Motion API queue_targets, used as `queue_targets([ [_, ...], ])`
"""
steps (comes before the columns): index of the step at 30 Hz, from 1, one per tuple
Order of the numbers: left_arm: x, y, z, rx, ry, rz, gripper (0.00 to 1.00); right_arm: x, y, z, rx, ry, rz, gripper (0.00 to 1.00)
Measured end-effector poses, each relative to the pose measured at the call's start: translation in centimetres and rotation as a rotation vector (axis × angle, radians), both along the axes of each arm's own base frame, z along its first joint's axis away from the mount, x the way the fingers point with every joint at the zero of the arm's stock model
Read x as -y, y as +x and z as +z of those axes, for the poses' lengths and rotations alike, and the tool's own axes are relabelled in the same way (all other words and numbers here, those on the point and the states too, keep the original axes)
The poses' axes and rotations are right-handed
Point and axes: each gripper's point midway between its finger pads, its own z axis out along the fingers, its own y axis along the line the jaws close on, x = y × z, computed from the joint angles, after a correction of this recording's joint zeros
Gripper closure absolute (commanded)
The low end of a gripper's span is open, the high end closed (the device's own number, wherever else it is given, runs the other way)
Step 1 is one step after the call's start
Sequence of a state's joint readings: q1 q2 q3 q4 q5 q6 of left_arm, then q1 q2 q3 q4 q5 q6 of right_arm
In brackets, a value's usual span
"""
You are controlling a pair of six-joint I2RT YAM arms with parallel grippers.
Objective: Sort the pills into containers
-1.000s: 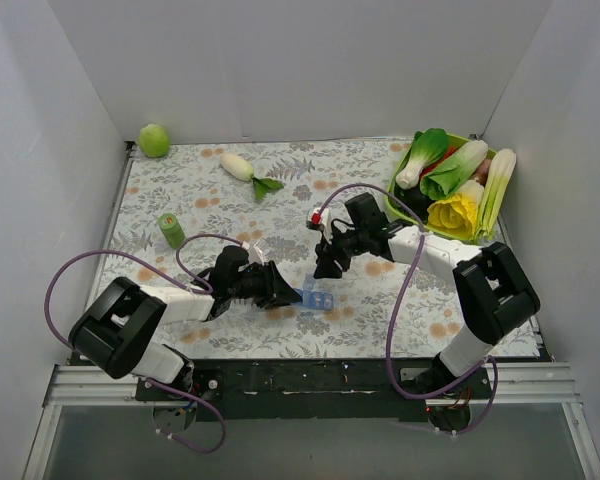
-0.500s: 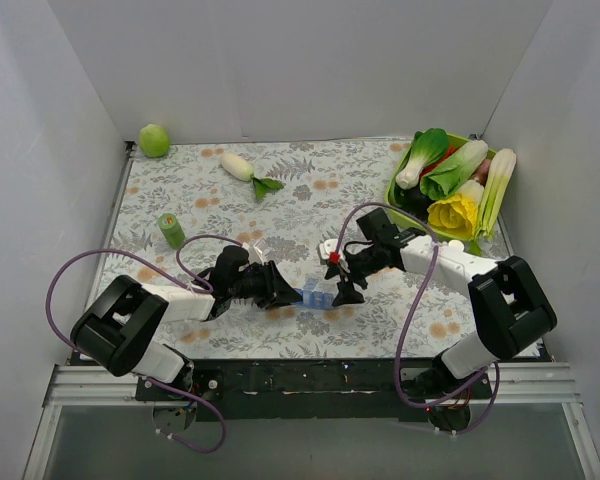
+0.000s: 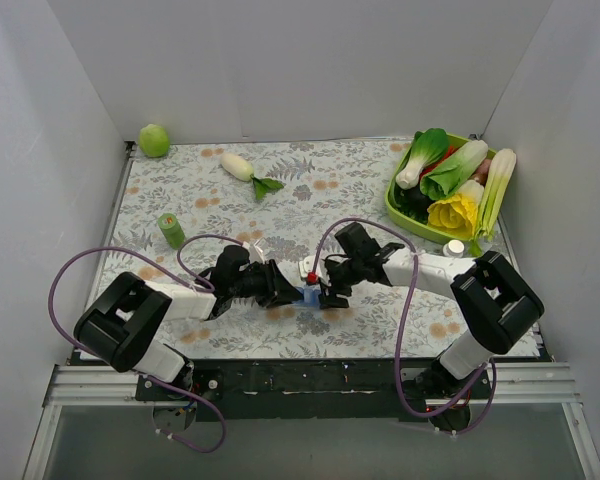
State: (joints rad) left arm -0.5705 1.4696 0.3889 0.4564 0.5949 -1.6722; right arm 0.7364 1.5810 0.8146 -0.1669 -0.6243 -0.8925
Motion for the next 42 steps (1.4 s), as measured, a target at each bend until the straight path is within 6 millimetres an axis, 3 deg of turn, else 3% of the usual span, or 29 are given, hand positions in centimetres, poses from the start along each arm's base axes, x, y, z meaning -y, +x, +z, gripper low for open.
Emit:
queue_targets([
  [3, 0.1, 0.2, 0.0, -0.003, -0.001, 0.004, 0.98, -0.2, 0.2, -0.1, 0.011, -0.008, -0.016, 0.43],
  [4, 0.1, 0.2, 0.0, -0.005, -0.001, 0.008, 0.96, -0.3, 0.2, -0.1, 0.012, -0.011, -0.019, 0.52],
  [8, -0.1, 0.7, 0.0, -0.011, -0.001, 0.029, 0.88, -0.3, 0.3, -0.2, 0.005, -0.017, -0.047, 0.65],
  [17, -0.9, 2.3, 0.3, -0.019, 0.016, 0.095, 0.44, -0.1, 1.0, -0.1, -0.003, -0.020, -0.099, 0.67],
  [20, -1.8, 3.5, 1.2, 0.014, 0.028, 0.148, 0.37, 0.5, 1.8, -0.2, -0.004, -0.028, -0.136, 0.68],
  [24, -3.1, 5.0, 3.4, 0.107, 0.047, 0.208, 0.36, 2.1, 3.9, -0.2, 0.013, -0.057, -0.207, 0.67],
  [27, -4.0, 5.7, 4.8, 0.182, 0.073, 0.236, 0.36, 3.3, 5.9, 0.2, 0.053, -0.090, -0.245, 0.63],
  [31, -4.7, 6.0, 5.4, 0.231, 0.114, 0.238, 0.36, 4.9, 8.2, -0.1, 0.102, -0.152, -0.260, 0.49],
  [38, -4.9, 5.5, 4.5, 0.215, 0.140, 0.217, 0.37, 6.3, 7.9, -1.8, 0.056, -0.252, -0.227, 0.32],
  [40, -4.8, 5.4, 4.3, 0.206, 0.141, 0.209, 0.37, 6.2, 8.0, -1.8, 0.049, -0.258, -0.222, 0.10],
  [42, -4.7, 5.3, 4.1, 0.198, 0.140, 0.200, 0.37, 6.2, 8.0, -1.5, 0.034, -0.261, -0.226, 0.08],
])
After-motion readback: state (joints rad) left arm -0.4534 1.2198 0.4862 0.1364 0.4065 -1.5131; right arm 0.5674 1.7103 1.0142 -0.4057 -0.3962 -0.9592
